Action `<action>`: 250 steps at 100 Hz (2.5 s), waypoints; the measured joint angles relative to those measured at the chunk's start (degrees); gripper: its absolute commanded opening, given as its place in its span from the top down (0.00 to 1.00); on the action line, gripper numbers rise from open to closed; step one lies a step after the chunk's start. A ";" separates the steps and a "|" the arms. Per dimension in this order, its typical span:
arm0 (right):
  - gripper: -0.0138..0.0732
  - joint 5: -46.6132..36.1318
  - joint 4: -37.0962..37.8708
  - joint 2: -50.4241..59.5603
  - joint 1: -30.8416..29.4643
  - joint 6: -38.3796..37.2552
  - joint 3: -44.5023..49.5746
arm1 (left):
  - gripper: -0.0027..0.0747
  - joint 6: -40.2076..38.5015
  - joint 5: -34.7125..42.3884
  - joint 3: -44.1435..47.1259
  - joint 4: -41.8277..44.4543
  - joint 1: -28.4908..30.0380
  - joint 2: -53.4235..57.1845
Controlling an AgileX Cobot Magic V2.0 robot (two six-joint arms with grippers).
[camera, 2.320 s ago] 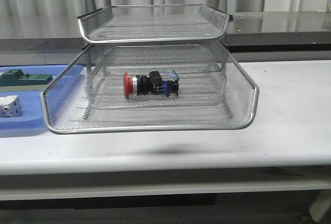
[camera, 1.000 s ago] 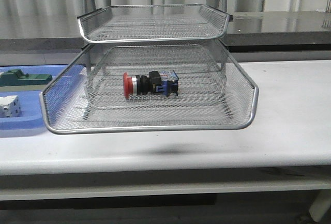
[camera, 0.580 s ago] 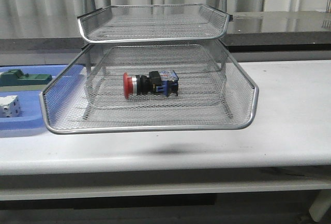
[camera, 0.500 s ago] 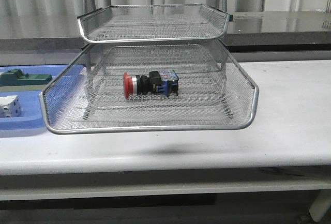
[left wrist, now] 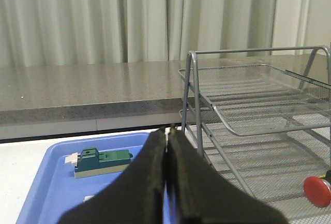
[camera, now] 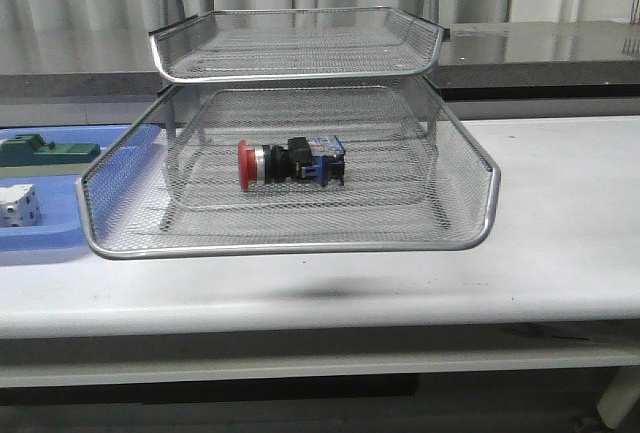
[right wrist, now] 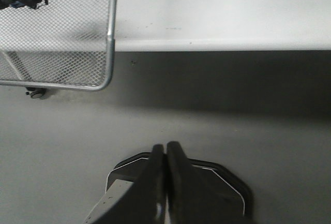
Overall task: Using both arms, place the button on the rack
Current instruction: 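Raise the left gripper away from the mesh tray, then push the middle mesh tray back into the rack with the right gripper, then withdraw the right gripper from the rack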
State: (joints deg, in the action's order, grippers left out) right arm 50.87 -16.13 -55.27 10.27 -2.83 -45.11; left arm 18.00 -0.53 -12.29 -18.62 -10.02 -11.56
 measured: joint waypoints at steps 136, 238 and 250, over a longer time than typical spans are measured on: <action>0.92 -28.02 -7.16 -40.72 26.02 2.41 -6.96 | 0.99 0.00 0.00 0.00 -0.04 0.00 0.00; 0.92 -32.46 5.72 -55.40 20.27 2.50 -30.13 | 0.99 0.00 0.00 0.00 -0.13 0.00 0.00; 0.92 -32.24 5.98 -55.40 20.27 2.50 -30.21 | 0.99 0.00 0.00 0.00 -0.13 0.00 0.00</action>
State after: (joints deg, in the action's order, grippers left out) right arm 18.63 -10.16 -110.67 30.53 -0.34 -75.31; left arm 18.00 -0.53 -12.29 -18.74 -10.02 -11.56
